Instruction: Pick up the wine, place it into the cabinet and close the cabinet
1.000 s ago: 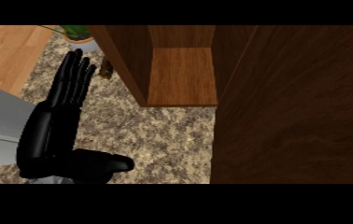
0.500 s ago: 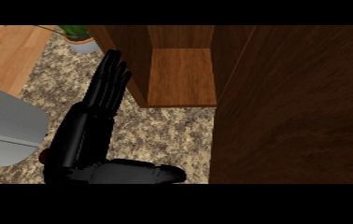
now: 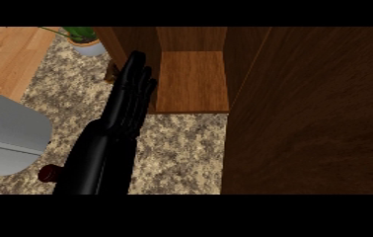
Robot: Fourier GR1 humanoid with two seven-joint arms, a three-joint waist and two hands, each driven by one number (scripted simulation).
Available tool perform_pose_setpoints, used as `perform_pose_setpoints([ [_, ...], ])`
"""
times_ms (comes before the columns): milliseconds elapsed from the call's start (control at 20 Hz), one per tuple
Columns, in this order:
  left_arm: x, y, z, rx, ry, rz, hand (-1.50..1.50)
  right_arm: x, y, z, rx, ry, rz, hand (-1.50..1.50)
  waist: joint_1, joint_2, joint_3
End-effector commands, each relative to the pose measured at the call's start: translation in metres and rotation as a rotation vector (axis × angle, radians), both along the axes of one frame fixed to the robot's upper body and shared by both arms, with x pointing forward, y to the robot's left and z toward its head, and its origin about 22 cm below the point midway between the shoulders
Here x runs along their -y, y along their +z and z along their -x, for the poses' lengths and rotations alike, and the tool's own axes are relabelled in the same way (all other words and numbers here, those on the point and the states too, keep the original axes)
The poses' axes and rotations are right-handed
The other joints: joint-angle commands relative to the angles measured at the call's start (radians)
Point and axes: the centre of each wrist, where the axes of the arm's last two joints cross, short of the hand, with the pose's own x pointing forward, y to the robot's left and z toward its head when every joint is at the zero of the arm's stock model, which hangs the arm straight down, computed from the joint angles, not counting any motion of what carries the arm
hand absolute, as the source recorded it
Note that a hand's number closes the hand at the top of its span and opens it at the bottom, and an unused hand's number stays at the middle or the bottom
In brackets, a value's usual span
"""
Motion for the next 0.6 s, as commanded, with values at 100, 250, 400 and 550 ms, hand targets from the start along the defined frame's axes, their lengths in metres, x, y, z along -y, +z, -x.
perform_pose_setpoints([
  [100, 0.015, 0.011, 0.024, -0.023, 0.006, 0.028, -1.50, 0.000, 0.032, 0.030, 0.060, 0.001, -0.020, -1.50, 0.007, -0.001, 0.000],
  [250, 0.006, 0.018, 0.004, -0.037, 0.059, 0.004, -1.50, 0.000, 0.040, 0.046, 0.054, -0.007, -0.041, -1.50, -0.004, -0.001, -0.001],
  [400, 0.012, 0.011, 0.018, -0.032, 0.081, 0.021, -1.50, 0.007, 0.039, 0.049, 0.052, -0.016, -0.011, -1.50, -0.005, -0.004, 0.000],
  [550, 0.010, 0.027, 0.015, -0.025, 0.074, 0.000, -1.50, 0.005, 0.042, 0.041, 0.035, -0.005, 0.002, -1.50, 0.003, 0.000, 0.000],
])
